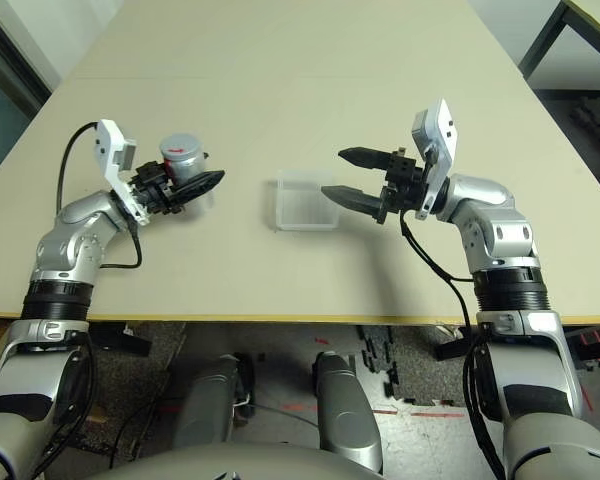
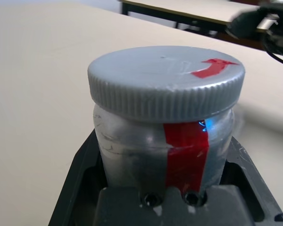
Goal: Pour the medicine from the bottle into the box.
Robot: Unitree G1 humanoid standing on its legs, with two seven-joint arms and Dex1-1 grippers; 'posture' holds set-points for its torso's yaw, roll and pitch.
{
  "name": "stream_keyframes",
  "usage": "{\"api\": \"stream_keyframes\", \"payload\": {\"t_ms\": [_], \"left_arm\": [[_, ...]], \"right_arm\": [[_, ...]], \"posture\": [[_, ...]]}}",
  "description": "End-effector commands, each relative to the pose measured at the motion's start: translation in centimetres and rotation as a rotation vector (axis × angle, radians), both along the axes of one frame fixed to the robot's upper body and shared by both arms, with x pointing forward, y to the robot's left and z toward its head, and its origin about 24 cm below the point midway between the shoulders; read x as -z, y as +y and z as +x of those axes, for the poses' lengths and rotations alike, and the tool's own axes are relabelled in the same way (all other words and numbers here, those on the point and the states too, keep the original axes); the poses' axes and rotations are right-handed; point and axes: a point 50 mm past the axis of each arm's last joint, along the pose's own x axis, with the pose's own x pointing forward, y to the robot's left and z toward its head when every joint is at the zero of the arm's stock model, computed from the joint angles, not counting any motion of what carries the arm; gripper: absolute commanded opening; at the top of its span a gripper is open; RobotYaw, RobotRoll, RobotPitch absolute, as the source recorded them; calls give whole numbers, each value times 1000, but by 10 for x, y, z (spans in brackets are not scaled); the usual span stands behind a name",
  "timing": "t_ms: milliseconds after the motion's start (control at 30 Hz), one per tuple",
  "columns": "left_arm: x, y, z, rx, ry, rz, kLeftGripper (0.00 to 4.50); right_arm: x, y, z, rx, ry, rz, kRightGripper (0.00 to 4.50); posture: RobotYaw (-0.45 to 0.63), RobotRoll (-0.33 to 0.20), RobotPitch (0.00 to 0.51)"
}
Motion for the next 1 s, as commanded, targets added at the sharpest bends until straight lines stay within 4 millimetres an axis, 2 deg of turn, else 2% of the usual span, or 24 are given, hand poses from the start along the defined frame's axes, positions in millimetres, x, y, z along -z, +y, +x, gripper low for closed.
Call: {"api": "stream_keyframes", "payload": {"t_ms": [33,400,1000], "left_arm": [[-6,-11,3,65,2,-6,2763],[-7,-43,9,205,-26,14,2763],[-5,-66,10,295,-61,32,2763]], "right_arm": [[-4,12,1,-52,-5,-16,4500],[-12,53,15,-155,-34,-1,4500],[-15,77,22,-229,-20,-17,4500]], "posture": [[-180,0,159],[-192,0,133],[-212,0,123]]}}
